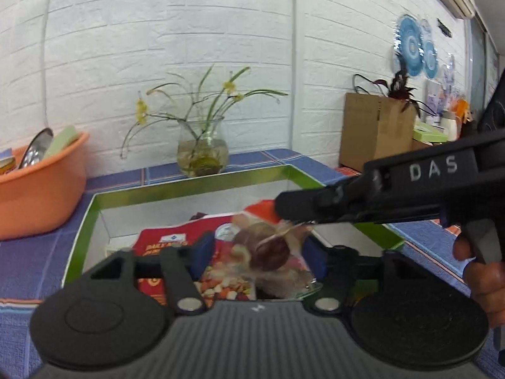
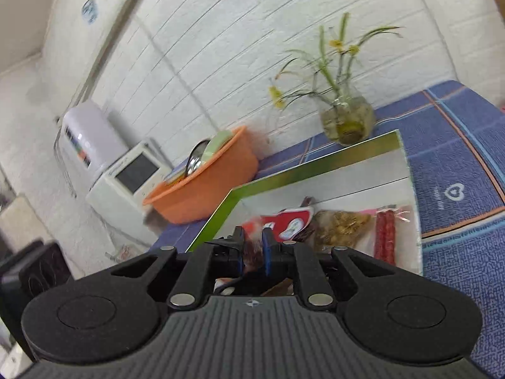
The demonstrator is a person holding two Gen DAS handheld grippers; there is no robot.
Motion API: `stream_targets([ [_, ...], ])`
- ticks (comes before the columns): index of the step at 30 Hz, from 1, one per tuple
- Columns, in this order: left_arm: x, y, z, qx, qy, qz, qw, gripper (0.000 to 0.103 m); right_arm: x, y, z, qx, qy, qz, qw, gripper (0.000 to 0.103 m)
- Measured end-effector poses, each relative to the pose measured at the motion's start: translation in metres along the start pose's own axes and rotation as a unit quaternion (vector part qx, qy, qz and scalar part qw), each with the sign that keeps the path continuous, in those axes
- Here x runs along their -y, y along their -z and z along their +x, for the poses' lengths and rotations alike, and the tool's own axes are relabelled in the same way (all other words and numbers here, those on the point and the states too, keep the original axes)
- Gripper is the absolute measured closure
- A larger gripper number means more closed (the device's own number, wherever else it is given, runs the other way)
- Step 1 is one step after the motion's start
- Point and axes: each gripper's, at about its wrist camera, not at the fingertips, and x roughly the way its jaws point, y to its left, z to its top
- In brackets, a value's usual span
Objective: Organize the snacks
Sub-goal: 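Carry both held snacks over the green box and release them inside, then grasp the orange jelly cup with the right gripper while the left grasps a red-wrapped candy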
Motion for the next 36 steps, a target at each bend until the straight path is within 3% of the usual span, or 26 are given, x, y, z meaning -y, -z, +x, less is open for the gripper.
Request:
stream_targets([
  [1, -0.001, 0.000, 0.000, 0.003, -0.006, -0.001, 1.0000, 0.024, 0.004, -0.001, -0.001, 0.005, 0.009, 0.011, 1.000, 0.070],
  [3, -0.003, 0.002, -0.006, 0.011, -0.020, 0.013, 0.9997, 0.024, 0.010, -0.001, -0.005, 0.019, 0.030, 0.018, 0.999, 0.056],
  [7, -0.007, 0.003, -0.022, 0.023, -0.032, 0.025, 0.9989, 0.012, 0.008, 0.002, -0.020, 0.036, 0.061, -0.014, 0.997, 0.025],
  [11, -0.014, 0.006, -0.043, 0.025, -0.031, 0.025, 0.9989, 0.008, 0.003, 0.008, -0.049, 0.060, 0.066, -0.039, 0.995, 0.019],
  [13, -0.018, 0.010, -0.060, 0.029, -0.031, 0.018, 0.9989, 0.005, -0.003, 0.014, -0.065, 0.064, 0.069, -0.059, 0.994, 0.006],
  [15, -0.018, 0.016, -0.082, 0.033, -0.029, 0.018, 0.9989, 0.003, -0.007, 0.024, -0.080, 0.064, 0.073, -0.085, 0.992, 0.000],
  [21, 0.007, 0.050, -0.146, 0.028, 0.013, 0.041, 0.9987, 0.001, -0.009, 0.055, -0.087, 0.007, 0.143, -0.139, 0.980, 0.000],
  [27, 0.046, 0.086, -0.182, -0.030, 0.060, 0.038, 0.9970, 0.001, -0.008, 0.078, -0.050, -0.054, 0.207, -0.186, 0.959, 0.000],
  [30, 0.058, 0.099, -0.191, -0.064, 0.070, 0.049, 0.9943, 0.001, -0.010, 0.084, -0.033, -0.068, 0.218, -0.208, 0.951, 0.000],
  [36, 0.046, 0.112, -0.179, -0.124, 0.079, -0.028, 0.9887, 0.001, -0.013, 0.082, -0.013, -0.079, 0.239, -0.215, 0.944, 0.000],
])
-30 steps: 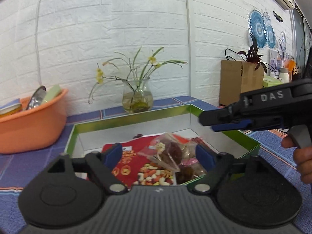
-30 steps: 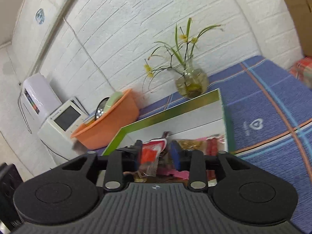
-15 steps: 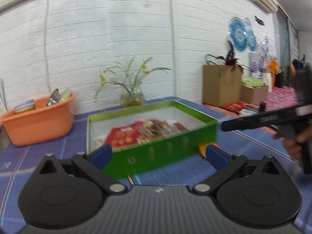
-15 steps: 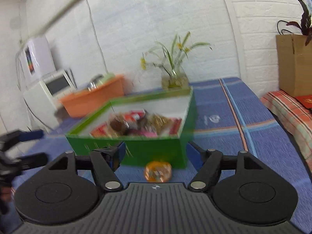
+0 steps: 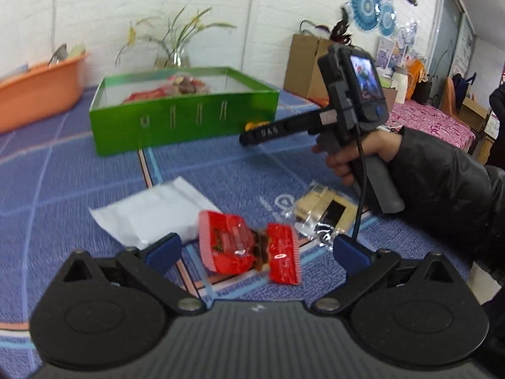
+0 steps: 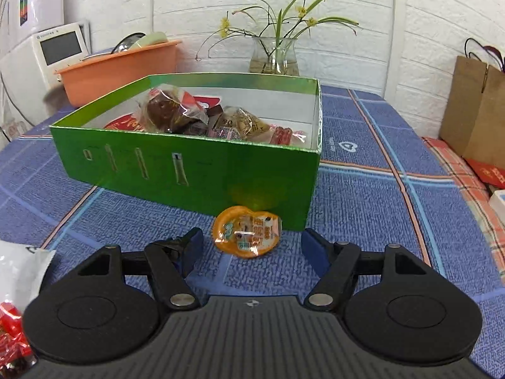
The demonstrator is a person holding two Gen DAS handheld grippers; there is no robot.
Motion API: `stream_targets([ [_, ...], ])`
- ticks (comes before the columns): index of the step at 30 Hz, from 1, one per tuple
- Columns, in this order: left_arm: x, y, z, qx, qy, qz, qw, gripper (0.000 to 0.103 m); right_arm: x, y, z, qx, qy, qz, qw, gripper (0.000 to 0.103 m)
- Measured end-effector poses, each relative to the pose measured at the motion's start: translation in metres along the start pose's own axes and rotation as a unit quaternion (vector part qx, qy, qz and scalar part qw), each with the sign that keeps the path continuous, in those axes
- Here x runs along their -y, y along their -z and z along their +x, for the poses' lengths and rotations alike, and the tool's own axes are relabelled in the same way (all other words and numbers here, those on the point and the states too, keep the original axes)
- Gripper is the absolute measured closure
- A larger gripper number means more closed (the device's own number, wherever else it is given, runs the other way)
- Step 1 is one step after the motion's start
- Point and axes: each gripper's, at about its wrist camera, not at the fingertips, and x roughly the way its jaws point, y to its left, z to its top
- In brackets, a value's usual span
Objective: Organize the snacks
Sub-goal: 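Grasp the orange jelly cup with the right gripper while the left grasps a red-wrapped candy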
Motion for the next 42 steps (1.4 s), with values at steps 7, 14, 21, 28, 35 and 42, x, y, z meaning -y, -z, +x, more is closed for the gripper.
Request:
stream_targets([
  [7, -0.011, 0.001, 0.028, -0.018, -0.002, -0.011, 0.9998, 0.002, -0.004, -0.005, 0.002, -0.008, -0.008, -0.008, 1.000, 0.013],
  [14, -0.005, -0.001, 0.030, -0.001, -0.012, 0.017, 0.9998, 0.061, -0.009, -0.004, -0.007, -0.010, -0.007, -0.031, 0.999, 0.038],
  [21, 0.003, 0.001, 0.024, -0.016, 0.027, 0.035, 0.9989, 0.063, -0.008, 0.010, -0.032, 0.010, -0.030, -0.028, 0.999, 0.040],
  [28, -0.014, 0.002, 0.012, -0.010, 0.027, -0.022, 0.9993, 0.065, -0.005, 0.014, -0.055, 0.020, -0.057, -0.021, 0.998, 0.039],
  [35, -0.024, 0.005, -0.010, 0.006, 0.018, -0.040, 0.9990, 0.066, -0.015, 0.025, -0.067, 0.019, -0.078, -0.021, 0.997, 0.039],
  [42, -0.018, 0.009, 0.004, -0.024, 0.057, -0.050, 0.9968, 0.028, -0.018, 0.026, -0.082, 0.030, -0.094, -0.014, 0.995, 0.038],
])
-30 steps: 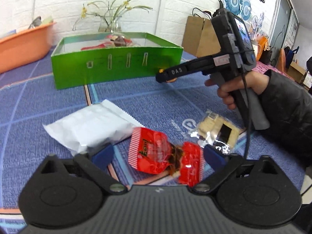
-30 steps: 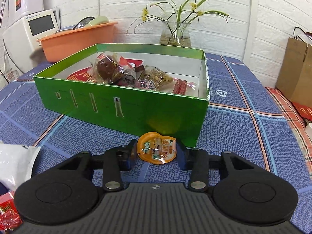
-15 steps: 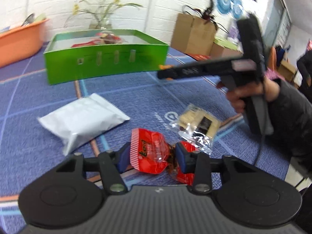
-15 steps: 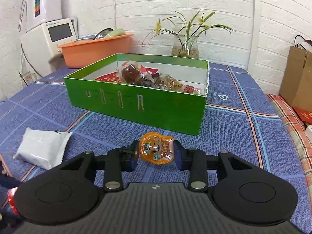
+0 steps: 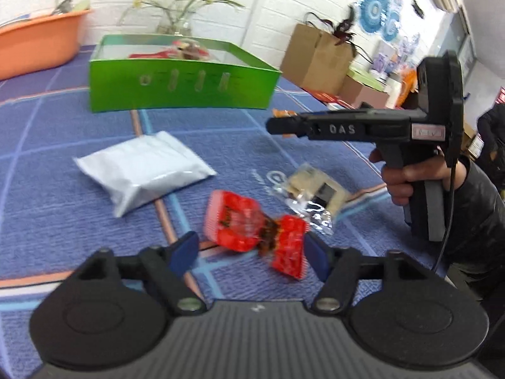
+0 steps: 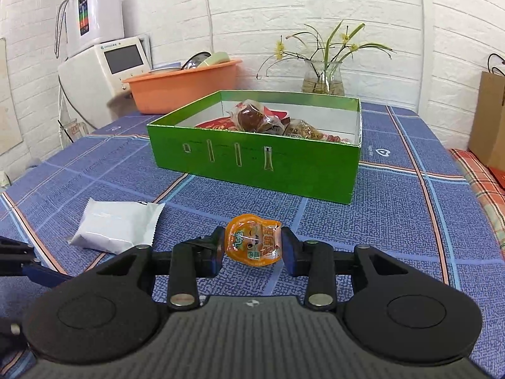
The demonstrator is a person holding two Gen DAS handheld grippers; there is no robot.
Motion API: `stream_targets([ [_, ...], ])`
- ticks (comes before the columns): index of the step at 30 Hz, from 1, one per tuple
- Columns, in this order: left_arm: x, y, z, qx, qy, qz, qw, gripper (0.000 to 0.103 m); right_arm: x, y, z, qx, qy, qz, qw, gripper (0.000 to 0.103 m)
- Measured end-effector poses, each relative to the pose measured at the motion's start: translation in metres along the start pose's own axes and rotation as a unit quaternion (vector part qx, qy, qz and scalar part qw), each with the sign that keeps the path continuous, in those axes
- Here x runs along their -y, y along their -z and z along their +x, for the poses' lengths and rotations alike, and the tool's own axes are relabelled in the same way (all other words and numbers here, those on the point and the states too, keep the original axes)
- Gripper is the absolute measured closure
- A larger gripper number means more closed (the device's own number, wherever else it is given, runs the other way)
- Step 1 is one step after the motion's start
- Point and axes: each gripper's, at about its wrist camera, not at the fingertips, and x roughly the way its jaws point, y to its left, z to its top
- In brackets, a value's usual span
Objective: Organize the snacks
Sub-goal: 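Grasp the orange jelly cup with the right gripper while the left grasps a red-wrapped candy, then hold the jelly cup in the right gripper while the left regrips the red candy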
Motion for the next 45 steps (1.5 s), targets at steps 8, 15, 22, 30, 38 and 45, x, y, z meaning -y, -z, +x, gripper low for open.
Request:
stream_targets([
  [8, 0.011, -0.008, 0.021, 0.004, 0.004, -0.005, 1.0000, 0.013, 0.009, 0.008, 0.000, -0.013, 0.000, 0.033, 0.999, 0.037],
  [15, 0.040, -0.006, 0.034, -0.033, -0.033, 0.164, 0.9853, 0.021, 0.015, 0.015, -0.008, -0.007, -0.001, 0.053, 0.999, 0.037],
  [22, 0.060, -0.010, 0.019, -0.113, -0.018, 0.268, 0.9567, 0.022, 0.018, 0.014, -0.024, 0.019, 0.007, 0.053, 0.998, 0.037],
  [30, 0.032, -0.014, -0.002, -0.101, -0.010, 0.170, 0.9803, 0.031, 0.018, 0.015, -0.026, 0.023, 0.002, 0.061, 0.998, 0.037],
  [38, 0.007, -0.009, -0.015, -0.097, -0.014, 0.101, 0.9900, 0.053, 0.015, 0.014, -0.024, 0.020, -0.009, 0.067, 0.998, 0.037],
  [45, 0.006, -0.016, -0.025, -0.132, -0.016, 0.083, 0.9877, 0.026, 0.015, 0.016, -0.028, 0.019, -0.007, 0.072, 0.997, 0.037],
])
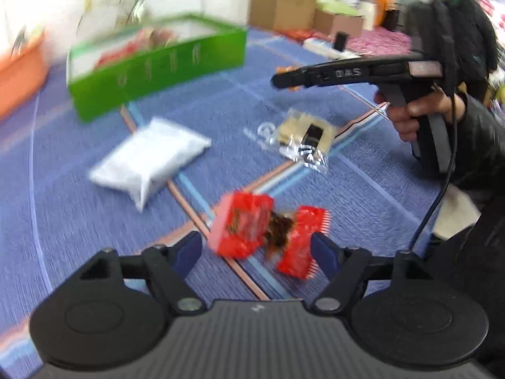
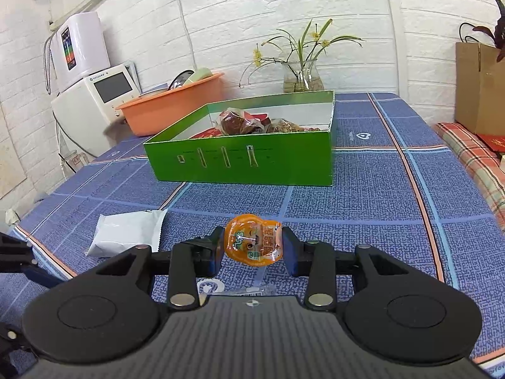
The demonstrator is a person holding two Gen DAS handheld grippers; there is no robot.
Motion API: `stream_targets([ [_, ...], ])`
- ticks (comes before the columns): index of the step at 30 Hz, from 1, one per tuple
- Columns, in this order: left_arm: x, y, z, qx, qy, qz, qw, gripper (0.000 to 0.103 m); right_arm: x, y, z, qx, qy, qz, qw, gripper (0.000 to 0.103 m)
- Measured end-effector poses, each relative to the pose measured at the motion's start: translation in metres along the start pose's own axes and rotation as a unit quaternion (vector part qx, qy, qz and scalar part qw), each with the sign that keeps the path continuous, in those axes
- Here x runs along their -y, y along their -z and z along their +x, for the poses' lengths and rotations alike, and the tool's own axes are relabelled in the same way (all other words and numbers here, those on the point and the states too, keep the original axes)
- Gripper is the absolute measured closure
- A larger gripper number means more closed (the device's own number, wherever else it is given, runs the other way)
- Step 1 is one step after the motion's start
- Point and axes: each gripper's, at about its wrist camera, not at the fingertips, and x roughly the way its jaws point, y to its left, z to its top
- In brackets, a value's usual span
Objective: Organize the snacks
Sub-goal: 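Hold the jelly cup in the right gripper while the left regrips the red candy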
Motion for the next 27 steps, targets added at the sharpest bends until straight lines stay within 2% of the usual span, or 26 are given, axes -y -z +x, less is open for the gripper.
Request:
stream_targets([
  [1, -0.003, 0.000, 0.000, -0.017, 0.009, -0.039, 0.9991, 0.026, 0.000, 0.000, -0.001, 0.001, -0.001, 0.000, 1.000, 0.037],
  [3, -0.008, 0.000, 0.001, -0.048, 0.036, -0.119, 0.9911, 0.026, 0.001, 0.000, -0.002, 0.003, -0.006, -0.001, 1.000, 0.037],
  [5, -0.012, 0.004, 0.002, -0.044, 0.080, -0.202, 0.9752, 0.024, 0.001, 0.000, -0.002, 0.007, -0.014, -0.002, 1.000, 0.037],
  [7, -0.011, 0.008, 0.008, -0.034, 0.097, -0.257, 0.9611, 0.023, 0.002, 0.001, -0.004, 0.009, -0.026, -0.001, 1.000, 0.037],
  [9, -0.007, 0.008, 0.013, -0.013, 0.098, -0.283, 0.9539, 0.011, 0.003, 0.003, -0.006, 0.012, -0.037, 0.003, 0.999, 0.037],
  [10, -0.003, 0.008, 0.014, -0.002, 0.099, -0.292, 0.9513, 0.000, 0.003, 0.004, -0.007, 0.013, -0.042, 0.006, 0.999, 0.036],
  [13, 0.002, -0.001, 0.017, 0.008, 0.060, -0.293, 0.9543, 0.001, 0.004, 0.005, -0.011, 0.017, -0.053, 0.009, 0.998, 0.036],
  [16, 0.006, -0.018, 0.022, -0.021, 0.004, -0.279, 0.9600, 0.001, 0.002, 0.002, -0.015, 0.025, -0.062, 0.000, 0.998, 0.036],
  [17, 0.010, -0.025, 0.024, -0.040, -0.029, -0.263, 0.9635, 0.001, 0.001, 0.001, -0.016, 0.028, -0.066, -0.004, 0.997, 0.036],
  [19, 0.016, -0.034, 0.032, -0.075, -0.094, -0.198, 0.9729, 0.001, 0.000, -0.003, -0.020, 0.036, -0.076, -0.013, 0.996, 0.035],
  [21, 0.027, -0.033, 0.043, -0.096, -0.157, -0.123, 0.9752, 0.000, -0.002, -0.008, -0.023, 0.046, -0.085, -0.027, 0.995, 0.035],
  [23, 0.039, -0.028, 0.043, -0.069, -0.152, -0.094, 0.9815, 0.000, -0.004, -0.013, -0.026, 0.054, -0.096, -0.040, 0.993, 0.035],
  [27, 0.051, -0.017, 0.039, -0.027, -0.169, -0.108, 0.9792, 0.002, -0.009, -0.022, -0.023, 0.056, -0.118, -0.062, 0.990, 0.035],
])
